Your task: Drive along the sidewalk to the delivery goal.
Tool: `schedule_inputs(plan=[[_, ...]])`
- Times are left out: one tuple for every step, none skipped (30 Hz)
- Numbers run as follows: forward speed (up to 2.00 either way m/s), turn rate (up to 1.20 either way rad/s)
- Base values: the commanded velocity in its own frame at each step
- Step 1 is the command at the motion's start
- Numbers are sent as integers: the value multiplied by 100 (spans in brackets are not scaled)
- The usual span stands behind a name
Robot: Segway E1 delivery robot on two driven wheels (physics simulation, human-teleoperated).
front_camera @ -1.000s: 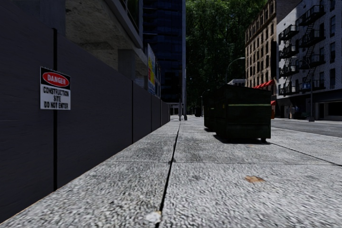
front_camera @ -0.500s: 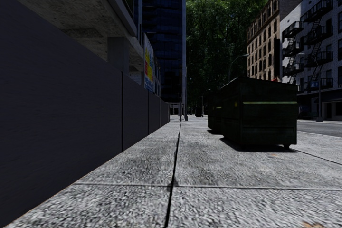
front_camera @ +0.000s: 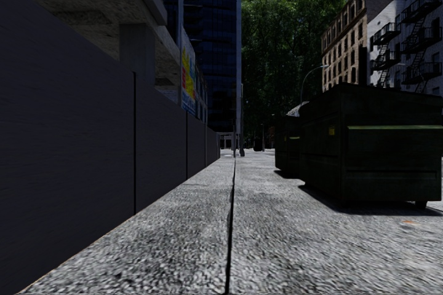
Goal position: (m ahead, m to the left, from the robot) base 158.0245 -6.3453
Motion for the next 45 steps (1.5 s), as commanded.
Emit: schedule_inputs(plan=[[200,0],[200,0],[200,0],[200,0],[200,0],[200,0],[200,-2],[200,-2],[200,-4],[200,-6],[200,-15],[200,-15],[200,-18],[200,-18],[200,-19],[200,-19],[200,-19],[200,-19],[200,-19],[200,-19],[200,-14],[200,0],[200,0],[200,0],[200,0],[200,0],[200,0],[200,0],[200,0],[200,0],[200,-3],[200,-3],[200,-18],[200,-22],[200,-23],[200,-23],[200,-23],[200,-23],[200,-24],[200,-24],[200,-24],[200,-4],[200,0],[200,0],[200,0]])
